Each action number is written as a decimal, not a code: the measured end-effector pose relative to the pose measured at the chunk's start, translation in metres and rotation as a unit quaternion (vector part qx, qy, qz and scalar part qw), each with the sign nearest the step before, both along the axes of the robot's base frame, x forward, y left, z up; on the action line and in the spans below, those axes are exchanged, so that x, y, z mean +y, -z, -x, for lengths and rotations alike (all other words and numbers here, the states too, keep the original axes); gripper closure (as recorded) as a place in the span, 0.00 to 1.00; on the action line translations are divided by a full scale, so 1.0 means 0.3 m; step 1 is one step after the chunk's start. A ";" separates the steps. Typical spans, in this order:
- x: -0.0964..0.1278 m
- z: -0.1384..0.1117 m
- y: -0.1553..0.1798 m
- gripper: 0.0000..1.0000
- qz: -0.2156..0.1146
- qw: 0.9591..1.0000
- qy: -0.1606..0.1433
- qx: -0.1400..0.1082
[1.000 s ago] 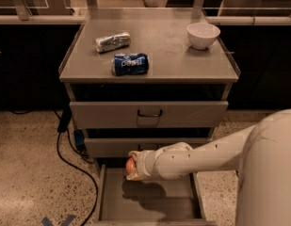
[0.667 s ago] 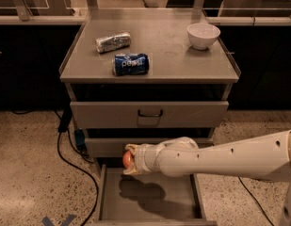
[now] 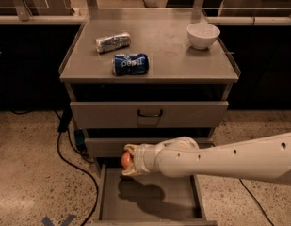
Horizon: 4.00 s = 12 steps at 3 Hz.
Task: Pick apple from bottom drawer and place on counter
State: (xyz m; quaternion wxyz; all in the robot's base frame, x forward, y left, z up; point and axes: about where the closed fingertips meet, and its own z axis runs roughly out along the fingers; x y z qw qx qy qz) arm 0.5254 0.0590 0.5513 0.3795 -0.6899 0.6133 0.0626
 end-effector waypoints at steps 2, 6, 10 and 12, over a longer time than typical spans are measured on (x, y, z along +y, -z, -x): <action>0.058 0.090 -0.303 1.00 0.017 1.000 -0.015 -0.006; 0.010 0.096 -0.761 1.00 0.065 0.996 -0.007 -0.054; -0.100 -0.028 -1.058 1.00 0.131 0.987 0.010 -0.089; -0.211 -0.241 -1.201 1.00 0.173 0.980 -0.002 -0.097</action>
Offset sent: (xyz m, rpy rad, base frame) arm -0.0440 0.0139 0.1681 -0.0549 -0.0113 0.0509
